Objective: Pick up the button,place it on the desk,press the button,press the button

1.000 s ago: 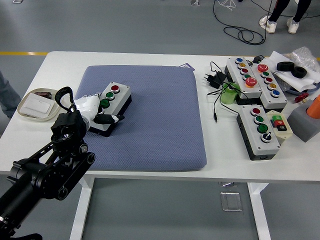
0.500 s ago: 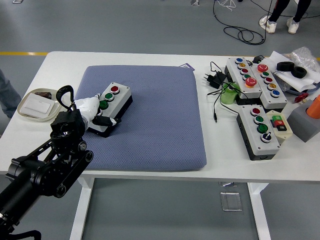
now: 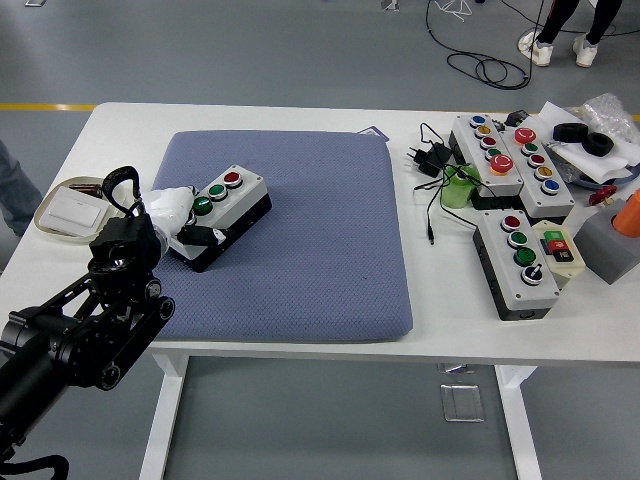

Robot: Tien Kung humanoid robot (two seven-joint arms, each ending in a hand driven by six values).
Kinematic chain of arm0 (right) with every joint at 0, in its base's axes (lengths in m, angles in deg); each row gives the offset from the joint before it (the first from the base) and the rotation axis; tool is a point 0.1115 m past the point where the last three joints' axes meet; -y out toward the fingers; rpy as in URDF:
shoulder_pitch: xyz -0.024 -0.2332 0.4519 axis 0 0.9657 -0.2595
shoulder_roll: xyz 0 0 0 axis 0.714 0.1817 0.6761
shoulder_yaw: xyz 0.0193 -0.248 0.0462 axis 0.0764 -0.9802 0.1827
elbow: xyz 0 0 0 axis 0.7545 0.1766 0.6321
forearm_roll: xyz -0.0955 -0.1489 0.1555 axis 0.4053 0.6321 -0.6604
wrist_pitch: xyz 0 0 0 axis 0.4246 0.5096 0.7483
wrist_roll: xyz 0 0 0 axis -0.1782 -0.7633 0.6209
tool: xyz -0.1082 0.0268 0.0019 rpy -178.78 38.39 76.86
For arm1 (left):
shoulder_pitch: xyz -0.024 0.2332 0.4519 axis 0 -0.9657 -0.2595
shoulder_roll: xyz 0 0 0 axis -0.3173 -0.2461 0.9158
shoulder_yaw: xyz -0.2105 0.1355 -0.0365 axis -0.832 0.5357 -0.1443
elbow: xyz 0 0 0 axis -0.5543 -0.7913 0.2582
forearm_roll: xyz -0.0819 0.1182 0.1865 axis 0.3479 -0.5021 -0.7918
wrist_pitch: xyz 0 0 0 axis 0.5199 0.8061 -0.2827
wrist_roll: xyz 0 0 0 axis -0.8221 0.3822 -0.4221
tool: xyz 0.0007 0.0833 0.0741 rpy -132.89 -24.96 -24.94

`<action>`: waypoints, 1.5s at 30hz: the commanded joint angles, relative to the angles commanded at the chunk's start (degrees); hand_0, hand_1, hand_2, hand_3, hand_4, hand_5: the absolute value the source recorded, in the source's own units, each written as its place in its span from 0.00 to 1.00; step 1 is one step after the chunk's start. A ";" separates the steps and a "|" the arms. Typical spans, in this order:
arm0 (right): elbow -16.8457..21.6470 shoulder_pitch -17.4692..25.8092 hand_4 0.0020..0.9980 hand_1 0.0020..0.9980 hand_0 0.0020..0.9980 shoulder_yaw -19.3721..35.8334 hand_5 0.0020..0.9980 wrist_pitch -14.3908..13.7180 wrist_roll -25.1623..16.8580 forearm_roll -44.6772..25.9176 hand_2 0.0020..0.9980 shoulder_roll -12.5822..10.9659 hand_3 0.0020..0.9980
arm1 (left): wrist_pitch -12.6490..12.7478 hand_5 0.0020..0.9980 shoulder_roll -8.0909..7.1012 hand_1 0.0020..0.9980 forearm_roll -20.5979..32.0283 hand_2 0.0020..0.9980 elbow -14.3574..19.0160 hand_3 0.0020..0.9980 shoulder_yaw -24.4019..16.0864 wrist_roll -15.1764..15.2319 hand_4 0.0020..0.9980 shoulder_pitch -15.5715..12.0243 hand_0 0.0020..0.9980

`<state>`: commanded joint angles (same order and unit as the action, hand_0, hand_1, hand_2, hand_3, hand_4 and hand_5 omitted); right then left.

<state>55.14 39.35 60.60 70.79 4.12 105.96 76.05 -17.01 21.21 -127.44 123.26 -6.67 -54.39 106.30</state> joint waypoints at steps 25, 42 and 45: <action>0.00 0.40 0.31 0.46 0.64 0.24 0.23 0.00 0.12 0.21 0.61 0.08 0.57 | 22.68 0.00 -6.59 0.10 0.00 0.11 -1.70 0.30 9.64 20.12 0.39 4.08 0.17; 0.00 0.21 0.31 0.46 0.64 0.06 0.23 0.11 0.25 0.36 0.61 0.06 0.57 | 26.21 0.00 -9.39 0.10 0.00 0.12 -10.56 0.30 25.10 46.14 0.38 14.53 0.18; 0.00 0.14 0.31 0.46 0.64 0.04 0.23 0.12 0.27 0.39 0.61 0.08 0.57 | 25.77 0.00 -8.94 0.10 0.00 0.12 -12.06 0.30 25.75 46.78 0.38 15.16 0.18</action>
<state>55.14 39.49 60.64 70.91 4.39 106.35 76.13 8.76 12.27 -127.44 111.20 19.08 -7.61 121.46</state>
